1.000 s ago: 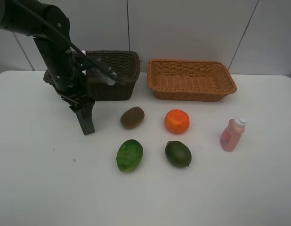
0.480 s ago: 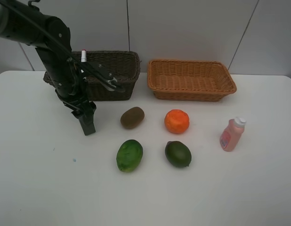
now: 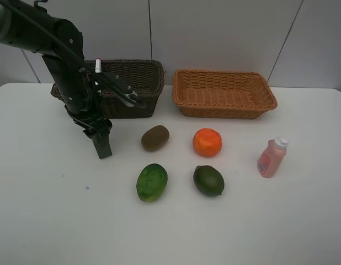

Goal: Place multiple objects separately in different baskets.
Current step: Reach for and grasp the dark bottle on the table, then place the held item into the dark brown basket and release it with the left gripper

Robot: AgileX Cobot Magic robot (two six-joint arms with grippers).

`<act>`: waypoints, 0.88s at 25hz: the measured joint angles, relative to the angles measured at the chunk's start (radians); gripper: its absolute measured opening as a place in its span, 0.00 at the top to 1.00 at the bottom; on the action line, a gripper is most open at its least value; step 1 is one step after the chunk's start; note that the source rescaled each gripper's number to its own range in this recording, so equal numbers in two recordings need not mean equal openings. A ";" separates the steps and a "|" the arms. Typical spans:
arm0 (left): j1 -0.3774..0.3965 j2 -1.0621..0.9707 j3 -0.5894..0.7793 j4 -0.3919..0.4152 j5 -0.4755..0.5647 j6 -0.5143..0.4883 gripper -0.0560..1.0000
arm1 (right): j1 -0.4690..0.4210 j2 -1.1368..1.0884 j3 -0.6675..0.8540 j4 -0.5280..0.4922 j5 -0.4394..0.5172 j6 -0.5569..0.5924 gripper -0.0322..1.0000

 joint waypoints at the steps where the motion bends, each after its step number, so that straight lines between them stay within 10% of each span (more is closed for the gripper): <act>1: 0.000 0.000 0.000 0.001 0.000 0.000 0.12 | 0.000 0.000 0.000 0.000 0.000 0.000 0.05; 22: 0.000 0.000 -0.272 -0.022 0.273 -0.103 0.16 | 0.000 0.000 0.000 0.000 0.000 0.000 0.05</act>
